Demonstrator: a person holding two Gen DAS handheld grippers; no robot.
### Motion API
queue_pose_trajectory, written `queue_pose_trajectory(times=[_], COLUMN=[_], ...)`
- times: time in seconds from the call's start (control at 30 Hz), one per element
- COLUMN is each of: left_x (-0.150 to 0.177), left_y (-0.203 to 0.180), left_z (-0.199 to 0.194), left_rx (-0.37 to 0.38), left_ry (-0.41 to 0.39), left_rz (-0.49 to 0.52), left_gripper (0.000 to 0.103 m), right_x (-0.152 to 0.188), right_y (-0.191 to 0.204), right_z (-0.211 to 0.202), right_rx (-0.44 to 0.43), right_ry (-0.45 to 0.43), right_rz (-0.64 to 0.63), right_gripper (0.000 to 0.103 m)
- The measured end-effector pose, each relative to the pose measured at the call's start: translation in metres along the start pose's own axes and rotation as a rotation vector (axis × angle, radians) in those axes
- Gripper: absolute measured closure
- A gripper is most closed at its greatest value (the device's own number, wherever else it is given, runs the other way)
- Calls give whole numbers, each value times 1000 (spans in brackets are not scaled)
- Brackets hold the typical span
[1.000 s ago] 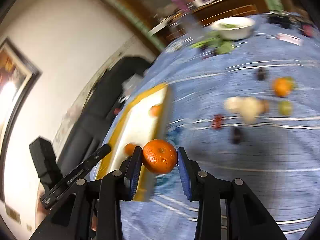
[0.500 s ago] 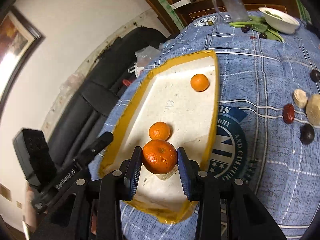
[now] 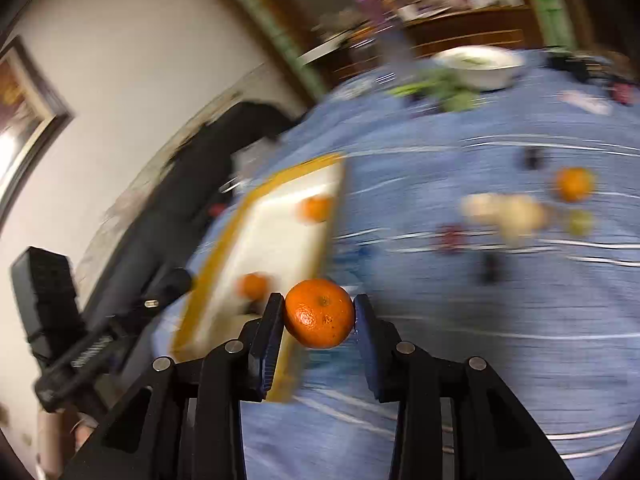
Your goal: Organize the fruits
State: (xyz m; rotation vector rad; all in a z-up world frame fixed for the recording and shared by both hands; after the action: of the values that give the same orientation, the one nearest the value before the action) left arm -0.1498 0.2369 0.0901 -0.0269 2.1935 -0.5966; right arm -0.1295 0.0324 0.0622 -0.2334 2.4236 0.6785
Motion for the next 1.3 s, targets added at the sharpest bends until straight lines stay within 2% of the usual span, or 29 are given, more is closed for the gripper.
queue_pose_trajectory(times=[0.03,0.1,0.23,0.4,0.57,0.63,0.77,0.93,1.03,1.07,1.1,1.23,1.3], left_x=[-3,-7,-11,-10,-1,2,7,6,-1,-4,-6,-18,-22], left_y=[-13,-37,-81,-114,-120,-123,-126,-122,-116,-113,-110,-85,-63], left_z=[14,42,105,180,220,229,228,212,186,171,160,101,76], left_rx=[13,32,40,40,-24,-84,-140,-138,-105,-92,-85,-86,-114], left_ry=[25,79,174,284,343,335,335,317,280,256,240,144,105], left_rz=[18,52,148,248,333,401,466,426,365,339,322,236,181], left_gripper=[63,63,63,63,62,62,68,72,74,87,96,97,97], right_x=[1,2,6,8,10,10,14,16,14,13,11,2,-2], right_y=[-20,-56,-107,-127,-137,-139,-138,-138,-130,-128,-122,-96,-79], right_z=[-7,-17,-30,-36,-42,-42,-38,-33,-35,-35,-36,-31,-24], right_rx=[35,80,99,73,41,34,36,53,59,58,56,34,23], right_ry=[-11,-21,-42,-54,-71,-71,-59,-46,-51,-52,-52,-49,-46], right_rz=[25,84,181,211,224,226,230,230,211,204,194,145,106], right_gripper=[65,65,65,65,65,65,65,65,65,65,65,65,65])
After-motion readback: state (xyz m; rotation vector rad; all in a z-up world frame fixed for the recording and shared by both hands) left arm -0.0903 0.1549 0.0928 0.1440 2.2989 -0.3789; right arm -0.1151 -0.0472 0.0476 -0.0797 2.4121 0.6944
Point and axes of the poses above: each gripper's, at about its wrist camera, not at the fingertips, and z roughly the way its jaws point, y to its left, x to its underside, the point moved 1 cm from there along z, roughly the way its jaws point, and after that the axes turned 9 degrees about x, right-handed, at the moved point
